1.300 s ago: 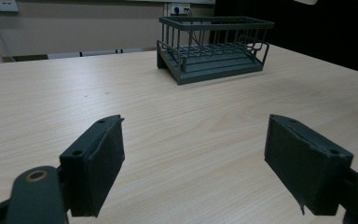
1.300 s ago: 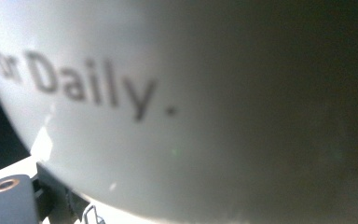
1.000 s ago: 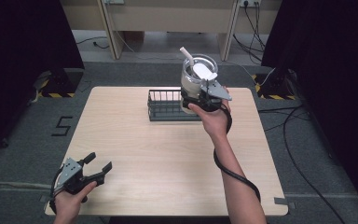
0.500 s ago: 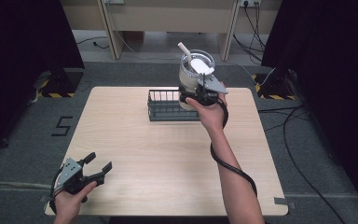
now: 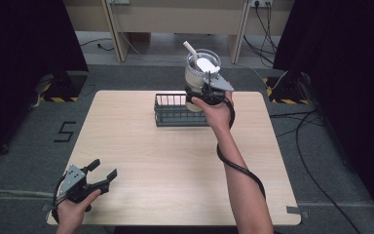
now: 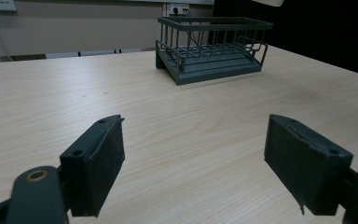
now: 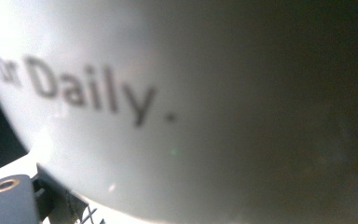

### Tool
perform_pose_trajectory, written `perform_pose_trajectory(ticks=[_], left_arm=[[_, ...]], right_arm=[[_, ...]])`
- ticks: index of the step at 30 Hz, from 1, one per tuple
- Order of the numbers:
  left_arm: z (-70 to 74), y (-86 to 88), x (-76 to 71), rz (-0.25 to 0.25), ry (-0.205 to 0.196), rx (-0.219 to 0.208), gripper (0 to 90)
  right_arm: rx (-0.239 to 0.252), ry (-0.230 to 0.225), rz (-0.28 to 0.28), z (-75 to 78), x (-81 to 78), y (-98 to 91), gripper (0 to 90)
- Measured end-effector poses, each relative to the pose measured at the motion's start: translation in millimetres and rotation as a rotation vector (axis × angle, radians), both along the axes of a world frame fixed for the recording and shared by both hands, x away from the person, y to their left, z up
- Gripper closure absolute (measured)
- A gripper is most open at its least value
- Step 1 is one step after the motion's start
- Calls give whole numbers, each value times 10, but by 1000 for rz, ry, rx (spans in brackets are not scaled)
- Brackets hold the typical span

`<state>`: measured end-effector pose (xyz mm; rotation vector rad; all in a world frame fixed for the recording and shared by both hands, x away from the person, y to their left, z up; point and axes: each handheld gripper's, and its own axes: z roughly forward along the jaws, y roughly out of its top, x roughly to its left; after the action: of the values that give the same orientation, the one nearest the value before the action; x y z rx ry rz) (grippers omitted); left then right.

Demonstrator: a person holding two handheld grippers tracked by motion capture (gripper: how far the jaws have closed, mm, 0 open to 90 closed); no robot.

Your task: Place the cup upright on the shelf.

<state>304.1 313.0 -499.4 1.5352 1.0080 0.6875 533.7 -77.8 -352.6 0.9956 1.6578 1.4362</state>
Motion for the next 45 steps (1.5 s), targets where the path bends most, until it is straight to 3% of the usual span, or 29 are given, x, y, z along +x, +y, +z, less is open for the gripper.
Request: perform_pose_trajectory(ticks=[20,45], left_arm=[[0,3,1,0,1,-5,194],[-6,18,3,2,2,-13,195]], right_arm=[[5,39,-25,-22,307,113,102],[10,91,-24,-184,561,328,102]])
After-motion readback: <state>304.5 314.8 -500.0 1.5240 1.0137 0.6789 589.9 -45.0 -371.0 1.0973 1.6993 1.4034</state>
